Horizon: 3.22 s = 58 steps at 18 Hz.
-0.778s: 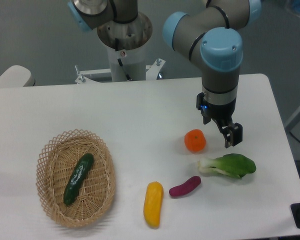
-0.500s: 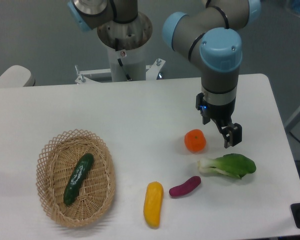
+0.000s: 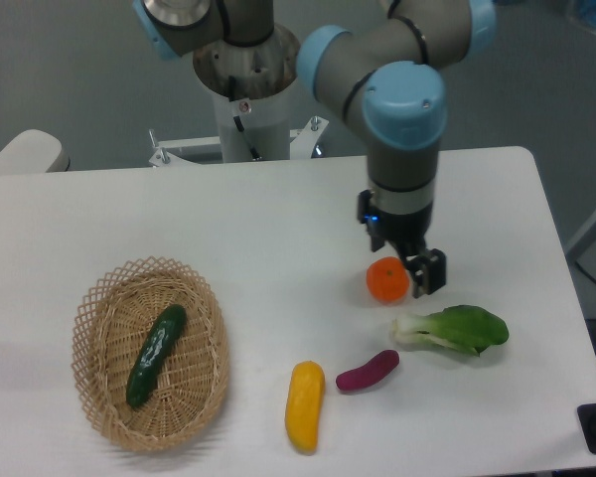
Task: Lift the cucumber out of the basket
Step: 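Move the open gripper over the basket above the green cucumber, then lower the gripper into the basket and close it on the cucumber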
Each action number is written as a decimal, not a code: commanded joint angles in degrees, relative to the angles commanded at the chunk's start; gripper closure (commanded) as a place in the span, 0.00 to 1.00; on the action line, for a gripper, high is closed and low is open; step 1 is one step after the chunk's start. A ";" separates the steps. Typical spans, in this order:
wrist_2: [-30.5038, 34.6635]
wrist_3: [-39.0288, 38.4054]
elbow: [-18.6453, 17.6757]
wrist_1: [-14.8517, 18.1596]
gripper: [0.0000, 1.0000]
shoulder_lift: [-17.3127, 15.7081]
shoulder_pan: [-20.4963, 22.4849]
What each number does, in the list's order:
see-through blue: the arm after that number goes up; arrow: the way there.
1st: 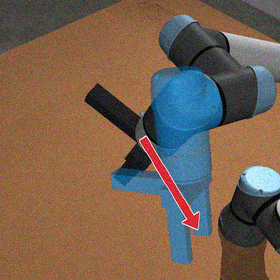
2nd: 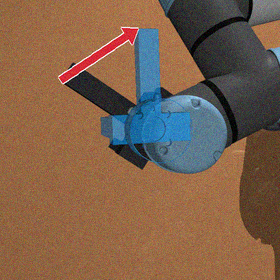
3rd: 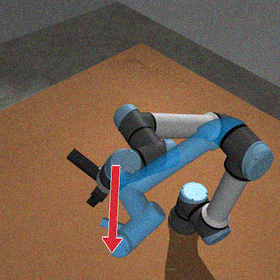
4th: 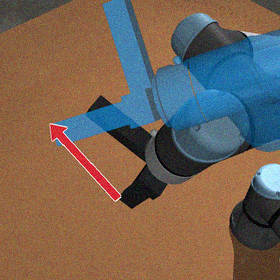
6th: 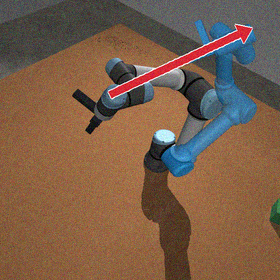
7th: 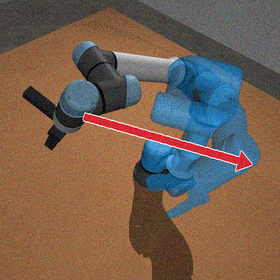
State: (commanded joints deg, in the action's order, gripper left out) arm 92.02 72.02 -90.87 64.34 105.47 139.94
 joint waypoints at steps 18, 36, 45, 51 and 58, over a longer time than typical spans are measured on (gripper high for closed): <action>-1.93 -47.94 -1.24 -7.12 0.00 10.10 -20.93; -1.40 -46.10 -1.15 -10.63 0.00 15.64 -25.42; -1.05 -46.10 -1.06 -10.98 0.00 16.78 -25.42; -1.05 -44.87 -1.06 -11.87 0.71 16.79 -25.42; -1.05 -44.69 -0.71 -11.78 0.79 16.35 -25.42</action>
State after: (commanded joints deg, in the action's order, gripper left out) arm 90.97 27.33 -91.58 52.56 121.82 114.52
